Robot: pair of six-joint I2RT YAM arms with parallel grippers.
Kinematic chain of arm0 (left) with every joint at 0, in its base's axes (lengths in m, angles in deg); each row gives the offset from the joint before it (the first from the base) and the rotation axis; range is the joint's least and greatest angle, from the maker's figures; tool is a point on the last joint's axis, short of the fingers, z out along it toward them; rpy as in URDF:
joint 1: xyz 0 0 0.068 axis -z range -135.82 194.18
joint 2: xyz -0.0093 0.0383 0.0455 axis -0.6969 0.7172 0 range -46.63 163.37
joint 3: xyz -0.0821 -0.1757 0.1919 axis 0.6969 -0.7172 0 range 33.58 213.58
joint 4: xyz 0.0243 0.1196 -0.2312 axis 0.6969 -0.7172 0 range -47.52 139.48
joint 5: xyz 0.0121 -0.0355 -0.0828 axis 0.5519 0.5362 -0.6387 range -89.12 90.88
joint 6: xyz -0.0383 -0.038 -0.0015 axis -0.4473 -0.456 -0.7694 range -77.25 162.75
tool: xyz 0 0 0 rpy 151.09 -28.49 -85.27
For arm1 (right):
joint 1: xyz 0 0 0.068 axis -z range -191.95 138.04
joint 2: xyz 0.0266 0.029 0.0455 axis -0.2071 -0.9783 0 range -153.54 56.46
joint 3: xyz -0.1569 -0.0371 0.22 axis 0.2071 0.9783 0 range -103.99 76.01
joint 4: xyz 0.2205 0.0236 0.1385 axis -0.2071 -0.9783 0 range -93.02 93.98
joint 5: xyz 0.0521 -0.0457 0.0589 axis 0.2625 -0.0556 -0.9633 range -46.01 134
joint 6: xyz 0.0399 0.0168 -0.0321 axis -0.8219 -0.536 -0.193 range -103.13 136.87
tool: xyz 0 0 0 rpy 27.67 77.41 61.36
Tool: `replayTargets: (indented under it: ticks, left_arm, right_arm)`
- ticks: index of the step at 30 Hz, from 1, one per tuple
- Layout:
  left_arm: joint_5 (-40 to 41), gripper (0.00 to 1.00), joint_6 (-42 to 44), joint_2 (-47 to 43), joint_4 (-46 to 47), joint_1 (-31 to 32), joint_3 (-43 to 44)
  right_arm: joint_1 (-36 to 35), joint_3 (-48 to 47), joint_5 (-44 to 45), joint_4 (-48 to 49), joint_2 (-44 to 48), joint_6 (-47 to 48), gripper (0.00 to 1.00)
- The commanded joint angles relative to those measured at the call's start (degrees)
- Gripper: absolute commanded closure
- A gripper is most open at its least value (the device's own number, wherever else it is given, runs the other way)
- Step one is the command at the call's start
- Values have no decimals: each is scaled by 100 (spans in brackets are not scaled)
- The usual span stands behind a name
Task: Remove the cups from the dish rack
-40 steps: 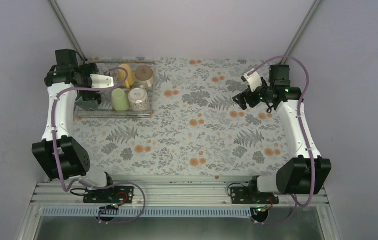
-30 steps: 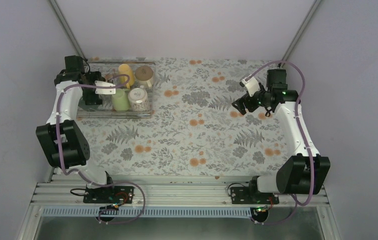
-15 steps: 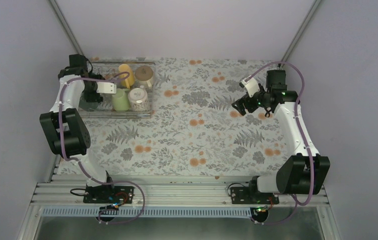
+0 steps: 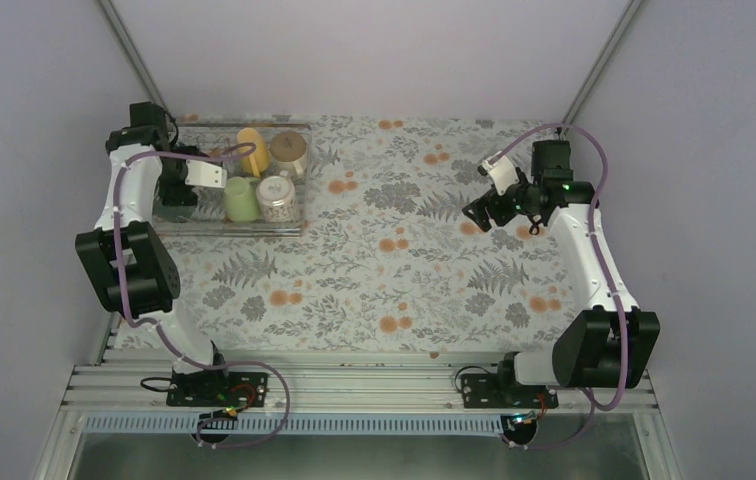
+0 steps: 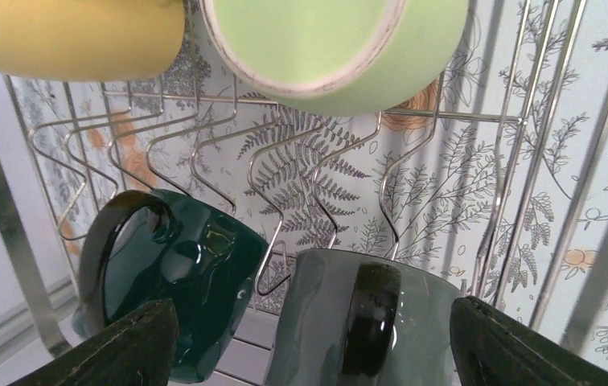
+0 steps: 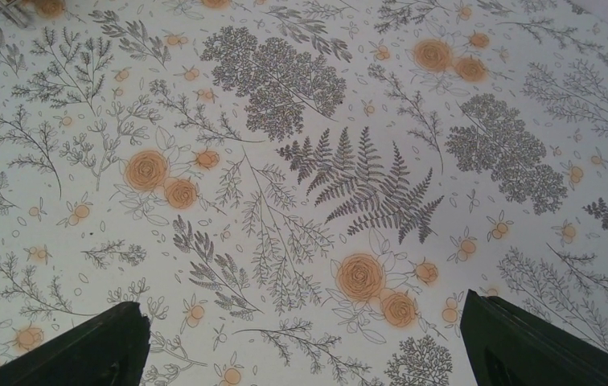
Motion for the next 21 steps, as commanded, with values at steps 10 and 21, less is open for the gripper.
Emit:
replayTargets:
  ticks: [10, 21]
  left_arm:
    - [-89, 17, 313, -17, -491, -233, 257]
    - [244, 35, 485, 465, -608, -324, 576]
  right_arm:
    - [-116, 10, -224, 23, -123, 77, 0]
    - [-148, 3, -260, -14, -110, 74, 0]
